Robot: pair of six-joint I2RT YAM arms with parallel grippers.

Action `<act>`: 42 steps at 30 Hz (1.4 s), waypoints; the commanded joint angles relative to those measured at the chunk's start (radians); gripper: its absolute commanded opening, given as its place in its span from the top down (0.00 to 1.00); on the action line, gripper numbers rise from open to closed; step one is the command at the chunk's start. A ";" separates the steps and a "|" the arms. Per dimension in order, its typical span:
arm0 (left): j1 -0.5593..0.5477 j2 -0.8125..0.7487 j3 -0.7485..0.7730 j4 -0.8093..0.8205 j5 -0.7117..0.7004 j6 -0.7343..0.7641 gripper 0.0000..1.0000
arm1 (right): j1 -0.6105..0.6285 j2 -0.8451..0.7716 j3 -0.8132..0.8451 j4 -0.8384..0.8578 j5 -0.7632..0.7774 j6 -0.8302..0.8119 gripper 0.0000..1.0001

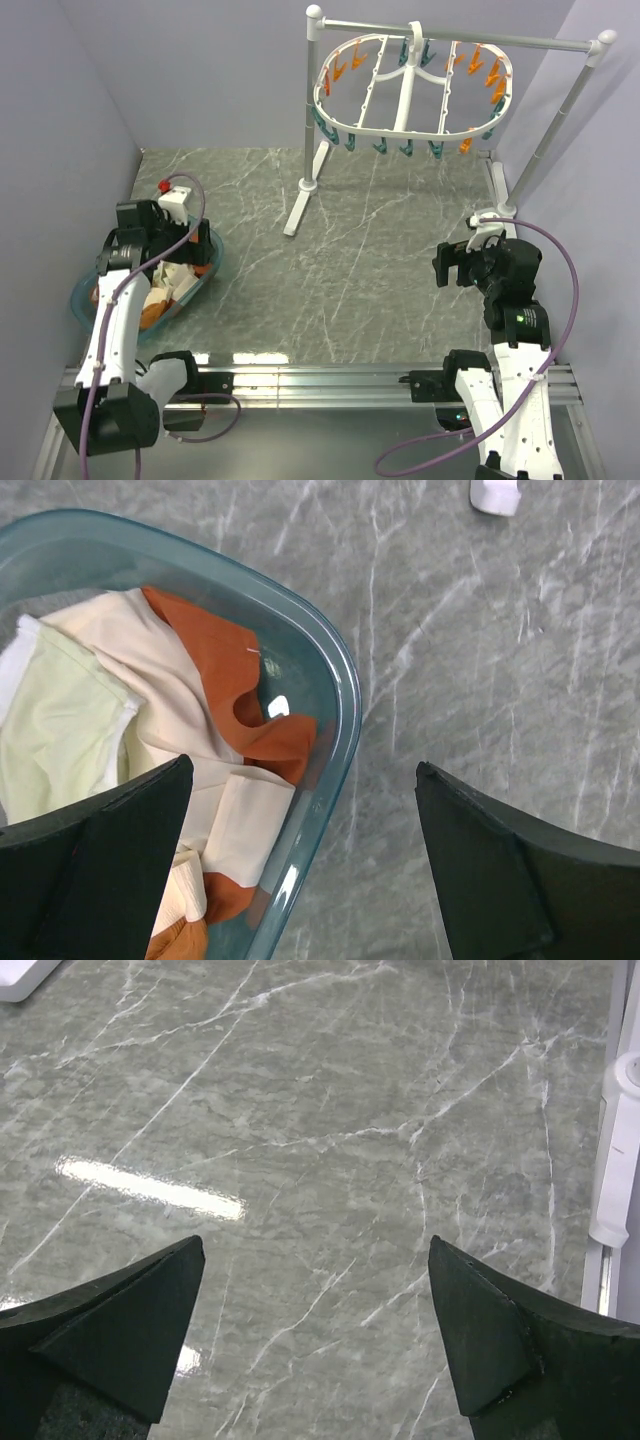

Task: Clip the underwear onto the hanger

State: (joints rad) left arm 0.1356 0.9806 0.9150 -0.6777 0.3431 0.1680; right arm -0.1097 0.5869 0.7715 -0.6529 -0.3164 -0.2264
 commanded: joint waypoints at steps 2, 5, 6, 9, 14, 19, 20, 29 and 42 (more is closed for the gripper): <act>-0.001 0.072 0.119 -0.065 0.077 0.048 0.01 | -0.004 0.011 0.020 -0.013 -0.023 -0.024 0.00; 0.012 0.186 0.226 -0.135 0.093 0.031 0.01 | -0.004 0.017 0.028 -0.022 -0.033 -0.040 0.00; 0.022 0.251 0.290 -0.160 0.105 0.034 0.01 | -0.005 0.022 0.032 -0.027 -0.035 -0.045 0.00; 0.114 0.355 0.402 -0.249 0.159 0.062 0.01 | -0.005 0.033 0.046 -0.043 -0.036 -0.070 0.00; 0.283 0.477 0.516 -0.402 0.134 0.174 0.02 | -0.005 0.056 0.068 -0.076 -0.059 -0.100 0.00; 0.435 0.497 0.521 -0.490 0.067 0.271 0.08 | -0.002 0.088 0.084 -0.099 -0.096 -0.125 0.00; 0.456 0.497 0.515 -0.499 0.060 0.293 0.09 | -0.004 0.093 0.089 -0.102 -0.099 -0.128 0.00; 0.668 0.484 0.381 -0.520 0.051 0.482 0.15 | 0.005 0.163 0.141 -0.149 -0.193 -0.149 0.01; 0.670 0.558 0.326 -0.428 0.100 0.573 0.18 | 0.016 0.177 0.170 -0.175 -0.227 -0.133 0.01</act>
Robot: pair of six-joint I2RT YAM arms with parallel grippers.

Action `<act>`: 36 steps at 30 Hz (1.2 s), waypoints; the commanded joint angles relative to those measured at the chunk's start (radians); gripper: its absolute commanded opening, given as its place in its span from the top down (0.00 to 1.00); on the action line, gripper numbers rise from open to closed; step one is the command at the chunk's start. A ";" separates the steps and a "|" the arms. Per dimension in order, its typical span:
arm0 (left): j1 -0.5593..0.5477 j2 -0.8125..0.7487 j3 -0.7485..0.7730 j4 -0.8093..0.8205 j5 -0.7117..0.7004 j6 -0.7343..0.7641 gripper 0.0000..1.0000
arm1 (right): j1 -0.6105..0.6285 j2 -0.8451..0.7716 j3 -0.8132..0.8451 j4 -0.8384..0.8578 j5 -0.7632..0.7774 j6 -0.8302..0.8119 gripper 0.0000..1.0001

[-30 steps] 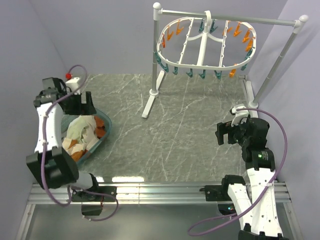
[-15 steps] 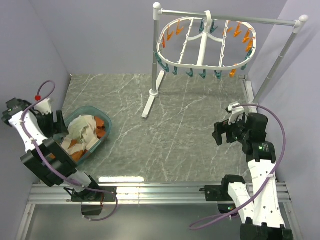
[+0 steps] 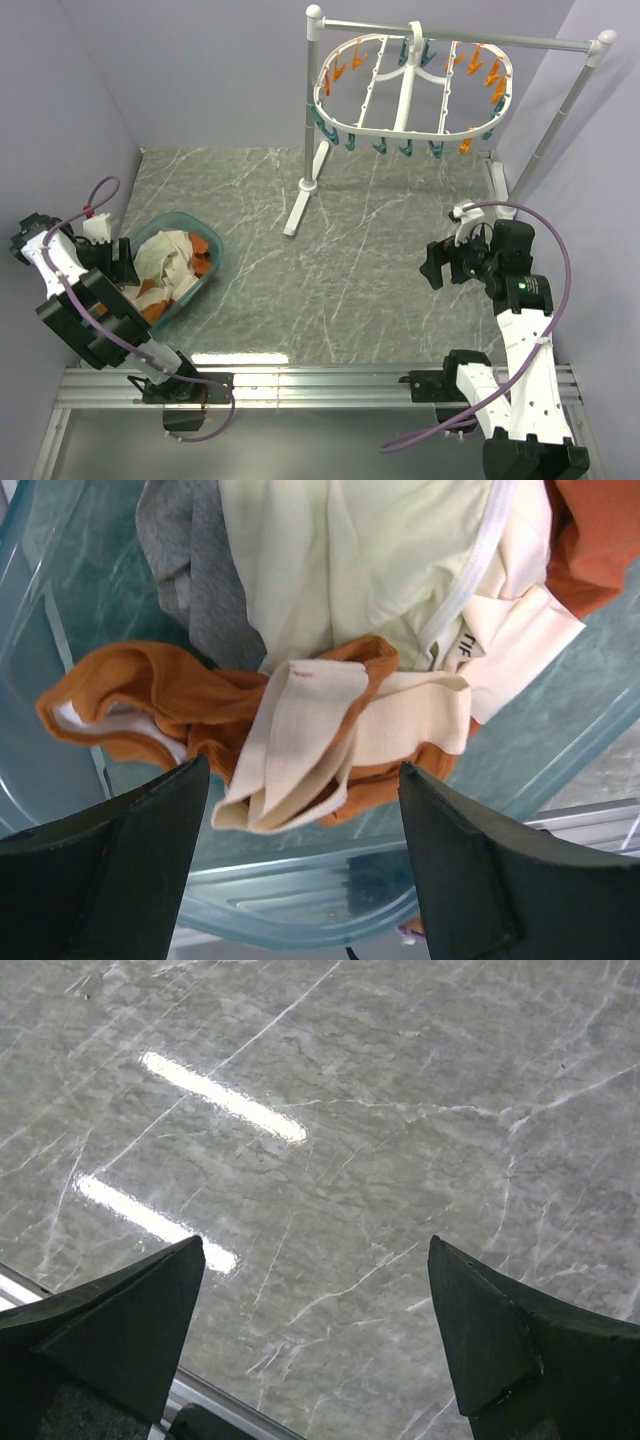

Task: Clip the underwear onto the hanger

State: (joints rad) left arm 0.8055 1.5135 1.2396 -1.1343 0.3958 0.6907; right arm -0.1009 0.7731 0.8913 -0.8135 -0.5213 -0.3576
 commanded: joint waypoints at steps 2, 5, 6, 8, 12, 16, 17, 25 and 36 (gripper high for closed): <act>-0.003 0.054 0.012 0.031 0.060 0.058 0.19 | 0.009 -0.001 0.066 -0.019 -0.025 0.000 0.01; -0.014 0.076 0.014 0.033 0.084 0.067 0.20 | 0.010 0.005 0.080 -0.024 -0.032 0.005 0.01; -0.020 0.080 0.009 0.041 0.087 0.064 0.20 | 0.012 0.006 0.081 -0.026 -0.032 0.005 0.01; -0.040 0.086 -0.008 0.062 0.087 0.058 0.22 | 0.010 0.008 0.087 -0.027 -0.032 0.008 0.01; -0.069 0.102 -0.026 0.085 0.097 0.049 0.33 | 0.012 0.005 0.089 -0.027 -0.037 0.008 0.01; -0.075 0.100 -0.015 0.064 0.109 0.058 0.53 | 0.012 0.002 0.100 -0.041 -0.031 -0.001 0.02; -0.075 0.096 -0.011 0.058 0.110 0.066 0.56 | 0.012 0.002 0.101 -0.041 -0.032 -0.004 0.02; -0.077 -0.010 0.075 -0.053 0.129 0.101 0.94 | 0.012 -0.011 0.126 -0.055 -0.068 -0.026 0.02; -0.149 -0.116 0.429 -0.209 0.176 0.078 1.00 | 0.015 -0.005 0.188 -0.026 -0.174 -0.021 0.03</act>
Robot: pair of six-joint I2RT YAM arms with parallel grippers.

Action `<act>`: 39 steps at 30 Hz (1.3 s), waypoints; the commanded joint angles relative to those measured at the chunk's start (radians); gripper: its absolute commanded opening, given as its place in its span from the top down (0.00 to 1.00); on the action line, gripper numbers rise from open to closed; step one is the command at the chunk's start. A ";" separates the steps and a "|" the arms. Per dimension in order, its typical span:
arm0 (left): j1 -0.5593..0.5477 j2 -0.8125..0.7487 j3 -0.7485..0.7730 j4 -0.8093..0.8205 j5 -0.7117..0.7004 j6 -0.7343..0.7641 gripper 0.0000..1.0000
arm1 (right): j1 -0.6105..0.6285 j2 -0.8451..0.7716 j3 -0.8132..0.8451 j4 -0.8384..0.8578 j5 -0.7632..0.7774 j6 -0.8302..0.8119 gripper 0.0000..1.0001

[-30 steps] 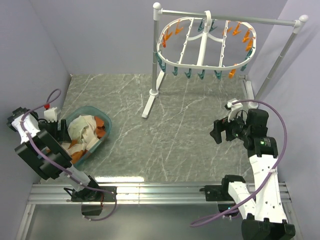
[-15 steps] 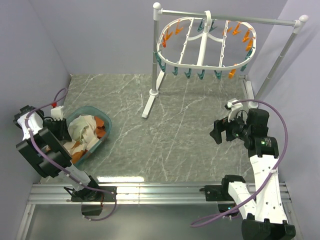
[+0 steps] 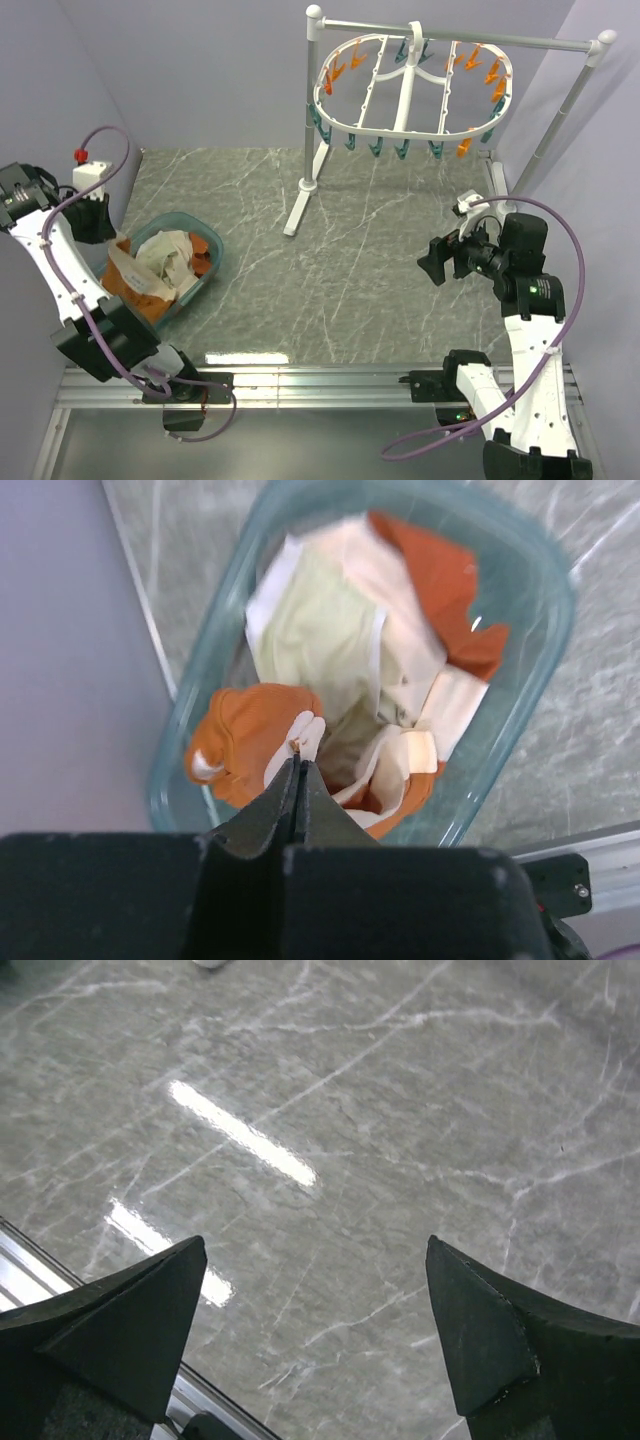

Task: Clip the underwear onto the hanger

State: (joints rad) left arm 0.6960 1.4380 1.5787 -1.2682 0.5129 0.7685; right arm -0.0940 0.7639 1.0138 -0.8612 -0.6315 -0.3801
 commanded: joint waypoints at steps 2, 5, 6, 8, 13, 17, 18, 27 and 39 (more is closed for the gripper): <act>-0.070 -0.047 0.166 -0.088 0.064 -0.031 1.00 | 0.011 0.014 0.084 0.025 -0.098 0.006 0.03; -0.137 -0.054 0.277 -0.100 0.090 -0.086 1.00 | 0.014 0.014 0.108 0.050 -0.138 0.023 0.04; -0.180 -0.057 0.302 -0.100 0.095 -0.100 1.00 | 0.016 0.011 0.112 0.059 -0.149 0.035 0.04; -0.222 -0.065 0.377 -0.100 0.117 -0.139 1.00 | 0.020 0.002 0.115 0.096 -0.168 0.047 0.04; -0.348 -0.067 0.519 -0.094 0.229 -0.244 1.00 | 0.033 -0.021 0.134 0.168 -0.226 0.095 0.05; -0.452 -0.105 0.529 -0.016 0.327 -0.333 1.00 | 0.045 -0.034 0.166 0.229 -0.261 0.145 0.05; -0.472 -0.114 0.521 -0.002 0.341 -0.348 1.00 | 0.046 -0.035 0.169 0.243 -0.269 0.155 0.06; -0.690 -0.197 0.223 0.445 0.323 -0.842 1.00 | 0.152 -0.015 0.139 0.422 -0.286 0.331 0.11; -0.811 -0.346 -0.038 0.823 -0.106 -1.302 1.00 | 0.628 -0.106 -0.307 0.974 0.276 0.710 0.18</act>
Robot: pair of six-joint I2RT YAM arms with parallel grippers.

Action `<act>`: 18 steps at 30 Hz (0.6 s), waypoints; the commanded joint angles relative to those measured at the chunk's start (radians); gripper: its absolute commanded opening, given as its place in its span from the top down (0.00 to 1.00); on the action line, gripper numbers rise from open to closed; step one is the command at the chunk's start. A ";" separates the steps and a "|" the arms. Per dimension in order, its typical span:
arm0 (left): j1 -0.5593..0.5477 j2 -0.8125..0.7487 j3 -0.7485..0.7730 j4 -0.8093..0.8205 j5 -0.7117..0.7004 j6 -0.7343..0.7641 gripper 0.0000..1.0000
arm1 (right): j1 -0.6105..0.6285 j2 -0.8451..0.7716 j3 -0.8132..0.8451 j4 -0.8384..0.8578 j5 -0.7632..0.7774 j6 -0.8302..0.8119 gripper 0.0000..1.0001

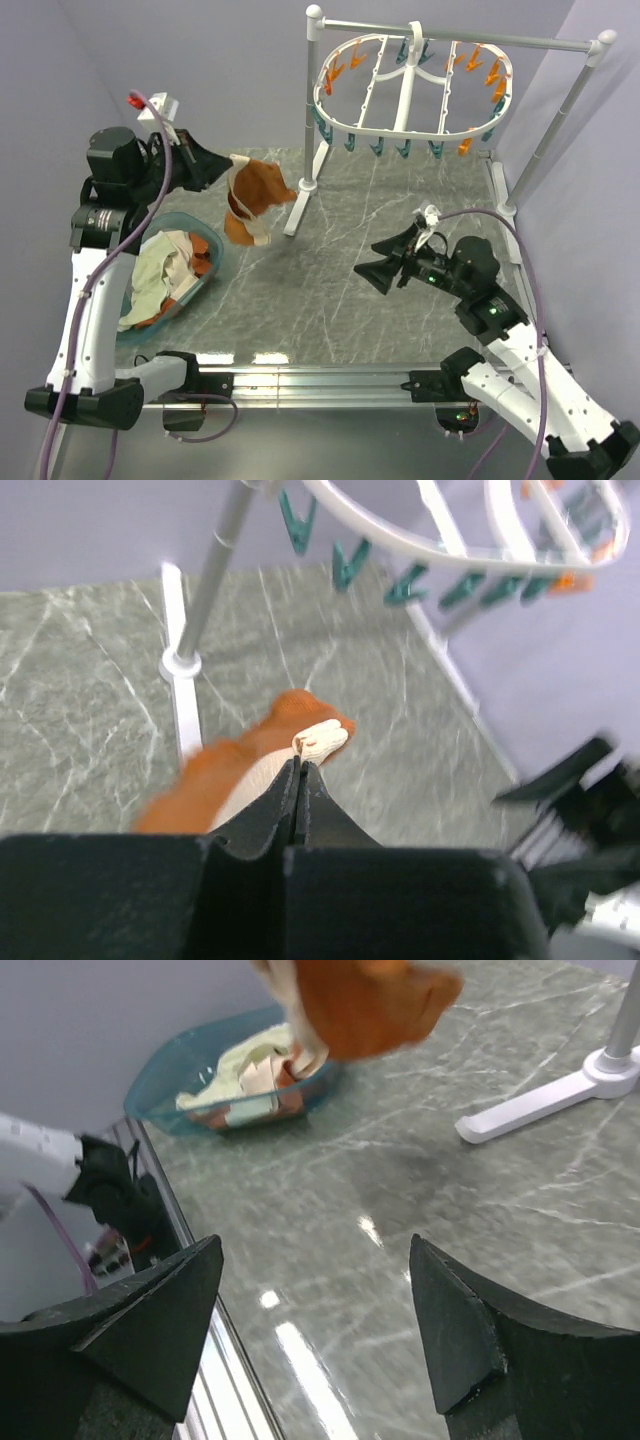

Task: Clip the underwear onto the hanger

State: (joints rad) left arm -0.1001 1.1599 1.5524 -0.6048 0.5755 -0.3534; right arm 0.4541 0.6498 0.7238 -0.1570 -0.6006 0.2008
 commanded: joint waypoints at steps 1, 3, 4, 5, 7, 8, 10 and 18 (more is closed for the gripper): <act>-0.018 -0.072 -0.014 0.165 -0.195 -0.194 1.00 | 0.099 0.028 -0.018 0.295 0.263 0.153 0.18; -0.024 -0.071 -0.006 0.158 -0.265 -0.237 1.00 | 0.130 0.105 -0.008 0.359 0.295 0.183 0.20; -0.026 -0.066 -0.002 0.157 -0.279 -0.248 1.00 | 0.141 0.131 -0.003 0.379 0.327 0.193 0.20; -0.027 -0.062 0.005 0.140 -0.292 -0.257 1.00 | 0.173 0.178 0.006 0.401 0.338 0.187 0.20; -0.026 -0.052 0.023 0.123 -0.331 -0.301 1.00 | 0.211 0.241 0.015 0.464 0.366 0.158 0.21; -0.027 -0.049 0.028 0.111 -0.341 -0.323 1.00 | 0.257 0.261 0.028 0.482 0.370 0.151 0.21; -0.029 -0.049 0.028 0.112 -0.361 -0.349 1.00 | 0.305 0.303 0.045 0.525 0.384 0.132 0.21; -0.029 -0.103 -0.026 0.195 -0.333 -0.469 1.00 | 0.488 0.549 0.186 0.591 0.452 0.172 0.21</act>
State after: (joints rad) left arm -0.1234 1.1019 1.5314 -0.4965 0.2390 -0.7414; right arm 0.9020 1.1530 0.8333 0.3298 -0.2104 0.3458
